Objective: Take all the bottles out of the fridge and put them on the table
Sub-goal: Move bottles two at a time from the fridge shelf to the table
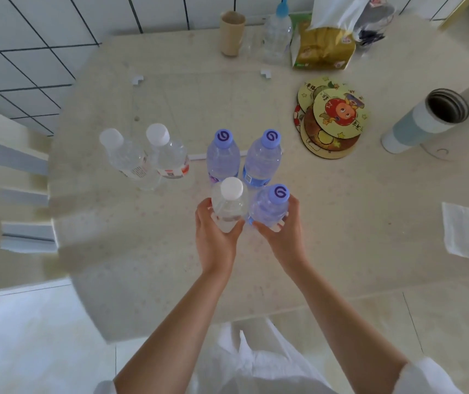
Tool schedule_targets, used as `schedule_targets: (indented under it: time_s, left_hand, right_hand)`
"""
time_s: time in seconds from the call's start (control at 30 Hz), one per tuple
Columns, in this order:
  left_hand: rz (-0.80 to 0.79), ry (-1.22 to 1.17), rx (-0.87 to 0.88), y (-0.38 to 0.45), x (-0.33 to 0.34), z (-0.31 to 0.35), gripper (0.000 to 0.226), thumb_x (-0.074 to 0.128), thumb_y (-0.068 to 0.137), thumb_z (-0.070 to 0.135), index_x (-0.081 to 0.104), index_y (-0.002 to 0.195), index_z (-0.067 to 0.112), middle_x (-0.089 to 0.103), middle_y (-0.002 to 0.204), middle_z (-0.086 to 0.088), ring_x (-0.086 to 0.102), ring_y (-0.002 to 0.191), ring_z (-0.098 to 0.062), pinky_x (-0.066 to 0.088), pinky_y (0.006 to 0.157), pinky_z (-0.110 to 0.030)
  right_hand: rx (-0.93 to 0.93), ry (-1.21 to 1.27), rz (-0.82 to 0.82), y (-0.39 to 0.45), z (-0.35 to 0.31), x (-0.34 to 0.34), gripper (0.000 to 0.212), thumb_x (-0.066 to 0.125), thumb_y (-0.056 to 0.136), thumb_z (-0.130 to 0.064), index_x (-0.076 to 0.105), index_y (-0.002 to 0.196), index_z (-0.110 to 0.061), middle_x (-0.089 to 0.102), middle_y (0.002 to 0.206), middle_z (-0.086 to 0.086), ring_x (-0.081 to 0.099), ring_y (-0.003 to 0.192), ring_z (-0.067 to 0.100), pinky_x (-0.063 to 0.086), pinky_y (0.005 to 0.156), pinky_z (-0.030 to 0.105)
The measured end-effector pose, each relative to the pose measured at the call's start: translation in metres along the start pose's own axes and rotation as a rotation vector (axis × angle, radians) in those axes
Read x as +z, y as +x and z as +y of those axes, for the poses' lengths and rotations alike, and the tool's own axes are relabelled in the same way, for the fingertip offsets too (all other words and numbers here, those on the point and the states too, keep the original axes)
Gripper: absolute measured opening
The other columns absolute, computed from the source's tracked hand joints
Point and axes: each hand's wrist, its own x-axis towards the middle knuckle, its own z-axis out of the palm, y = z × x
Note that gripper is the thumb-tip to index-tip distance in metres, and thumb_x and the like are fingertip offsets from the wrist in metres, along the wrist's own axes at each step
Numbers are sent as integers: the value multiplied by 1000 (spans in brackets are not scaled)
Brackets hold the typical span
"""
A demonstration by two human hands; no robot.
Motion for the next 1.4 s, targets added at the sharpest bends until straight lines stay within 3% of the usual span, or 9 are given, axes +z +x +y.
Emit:
schedule_targets:
  time_s: [0.13,0.2,0.27,0.43,0.53,0.7,1.0,1.23,1.4]
  left_hand:
    - [7,-1,-15,-13,-7,-4,61,76,78,7,47,131,16,55,122,8,59,110,-13,53,89,-40]
    - [22,-36,-38,-23,-10,-7,52,71,81,6,50,128,16,57,120,7,61,102,-14,55,85,-36]
    - [32,-67,-54,-42,-13,-10,43,67,84,7,54,124,16,62,113,6,63,95,-14,55,82,-31]
    - [137,-31,-16,-112,-19,-23,28,61,88,6,62,112,21,68,89,8,63,77,-2,47,66,-7]
    - [201,-13,-60,-166,-24,-29,28,60,89,10,61,109,30,69,85,14,63,76,2,47,63,-8]
    - [270,44,-152,-255,-48,-43,29,61,88,11,61,103,36,69,81,18,63,76,5,47,62,-10]
    - [578,-47,-319,-364,-111,-67,26,61,88,6,62,95,31,71,78,14,64,77,2,49,63,-11]
    - [818,-99,-430,-446,-182,-114,26,63,88,9,61,94,33,70,78,13,66,74,-1,54,67,-21]
    - [888,-82,-513,-521,-253,-165,19,63,89,13,63,97,30,70,80,12,65,75,2,55,67,-19]
  right_hand:
    - [50,18,-9,-14,7,-8,55,74,70,-38,42,114,-47,54,119,-19,59,112,16,51,96,40]
    - [41,-7,-22,-25,15,-16,45,72,80,-24,44,116,-33,53,117,-15,57,113,20,47,101,45]
    - [30,-35,-62,-39,23,-27,37,67,87,-13,47,117,-24,54,116,-10,57,114,25,46,102,48]
    - [-9,-139,-209,-78,30,-57,32,61,91,-18,53,122,-18,61,120,-1,59,116,20,48,100,38]
    - [-86,-215,-326,-104,30,-79,31,59,93,-19,53,123,-16,64,122,3,59,117,16,46,99,32]
    - [-160,-284,-496,-155,25,-95,29,58,93,-13,54,120,-4,64,118,11,62,113,22,47,102,42]
    - [-266,-393,-865,-245,8,-62,22,55,95,-28,56,115,-21,62,109,-9,59,108,8,49,95,33]
    - [-377,-393,-1101,-347,-10,2,16,55,95,-26,57,111,-28,63,102,-18,56,94,-18,39,73,-3]
    - [-430,-436,-1238,-437,-10,60,23,54,95,-31,57,117,-24,61,102,-20,56,95,-16,45,74,4]
